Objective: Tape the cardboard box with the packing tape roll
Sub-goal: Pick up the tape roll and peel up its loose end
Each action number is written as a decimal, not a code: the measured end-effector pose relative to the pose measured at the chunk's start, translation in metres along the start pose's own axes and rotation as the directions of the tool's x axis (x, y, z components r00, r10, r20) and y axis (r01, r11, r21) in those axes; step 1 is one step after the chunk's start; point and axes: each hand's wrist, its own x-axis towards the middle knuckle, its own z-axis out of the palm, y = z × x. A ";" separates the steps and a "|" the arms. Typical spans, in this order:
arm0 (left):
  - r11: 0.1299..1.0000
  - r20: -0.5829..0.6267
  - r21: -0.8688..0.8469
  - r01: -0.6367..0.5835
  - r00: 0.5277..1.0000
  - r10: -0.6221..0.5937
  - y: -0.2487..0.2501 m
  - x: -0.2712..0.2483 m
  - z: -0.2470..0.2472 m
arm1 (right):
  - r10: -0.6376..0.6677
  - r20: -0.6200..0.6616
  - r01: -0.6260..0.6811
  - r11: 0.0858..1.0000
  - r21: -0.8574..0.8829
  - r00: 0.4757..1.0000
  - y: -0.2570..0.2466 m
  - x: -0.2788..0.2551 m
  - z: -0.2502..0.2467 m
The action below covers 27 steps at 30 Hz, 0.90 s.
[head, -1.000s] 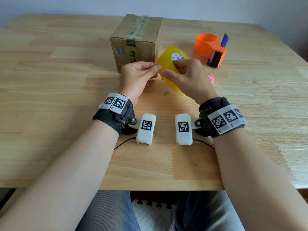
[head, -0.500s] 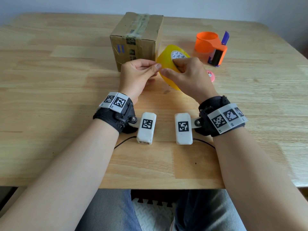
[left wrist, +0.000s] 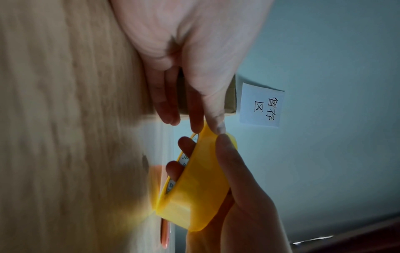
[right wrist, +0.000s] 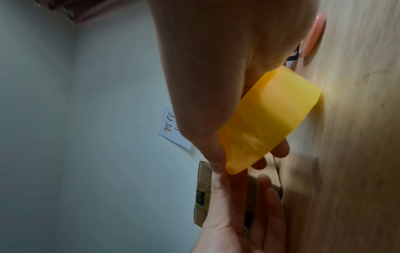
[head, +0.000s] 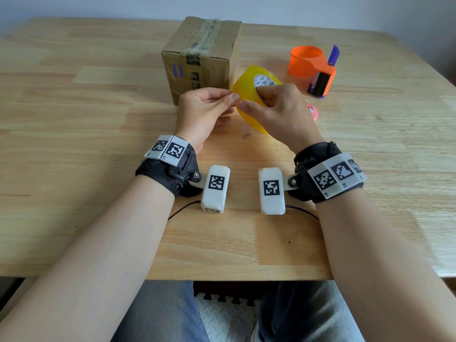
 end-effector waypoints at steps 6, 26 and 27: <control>1.000 0.028 -0.016 0.025 0.999 -0.025 0.000 0.001 -0.002 | 0.016 0.013 -0.016 1.000 -0.007 1.000 -0.002 0.000 -0.001; 0.998 0.022 -0.032 0.062 0.998 -0.062 0.003 0.000 -0.001 | 0.037 -0.009 -0.038 0.997 -0.072 0.999 -0.003 -0.001 0.002; 0.996 0.023 -0.041 0.073 0.997 -0.073 0.003 0.000 -0.001 | 0.038 -0.006 -0.038 0.996 -0.075 0.999 -0.003 -0.001 0.002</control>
